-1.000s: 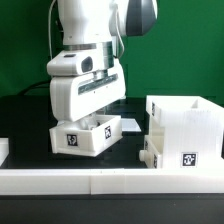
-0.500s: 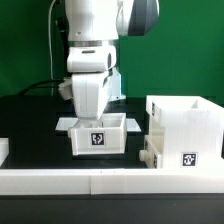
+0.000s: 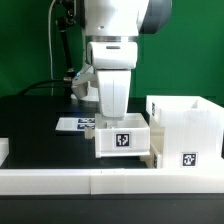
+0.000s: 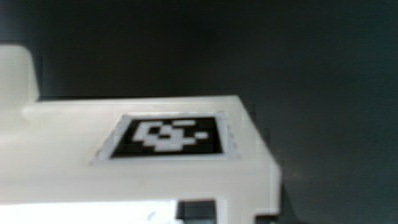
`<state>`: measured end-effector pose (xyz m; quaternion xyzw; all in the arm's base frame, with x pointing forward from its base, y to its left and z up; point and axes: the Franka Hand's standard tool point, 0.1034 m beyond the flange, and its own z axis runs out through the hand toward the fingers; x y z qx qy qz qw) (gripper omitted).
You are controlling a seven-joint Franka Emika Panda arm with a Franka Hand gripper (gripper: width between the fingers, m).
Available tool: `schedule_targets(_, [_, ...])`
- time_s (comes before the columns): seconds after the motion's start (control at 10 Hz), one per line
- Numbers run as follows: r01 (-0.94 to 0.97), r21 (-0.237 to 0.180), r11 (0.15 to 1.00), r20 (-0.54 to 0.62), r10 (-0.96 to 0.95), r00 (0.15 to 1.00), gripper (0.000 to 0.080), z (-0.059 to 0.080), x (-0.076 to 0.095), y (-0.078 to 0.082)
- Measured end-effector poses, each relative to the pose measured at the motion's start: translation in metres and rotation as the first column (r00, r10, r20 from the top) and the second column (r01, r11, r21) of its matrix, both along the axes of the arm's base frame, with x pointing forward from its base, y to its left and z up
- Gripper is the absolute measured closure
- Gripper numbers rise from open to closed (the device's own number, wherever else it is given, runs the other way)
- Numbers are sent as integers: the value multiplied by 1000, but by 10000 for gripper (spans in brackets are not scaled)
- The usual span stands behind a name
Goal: Assemble drawer
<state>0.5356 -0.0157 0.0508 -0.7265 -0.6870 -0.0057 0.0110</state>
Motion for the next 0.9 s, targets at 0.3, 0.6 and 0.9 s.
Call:
schedule_targets(0.3, [-1, -1, 1000, -4, 1, 1000, 755, -1, -1, 0])
schedule_targets(0.6, [-20, -1, 1000, 5, 20, 1000, 755, 5, 8, 9])
schedule_targets(0.9, [-23, 0, 1000, 5, 23, 1000, 755, 4, 8, 12])
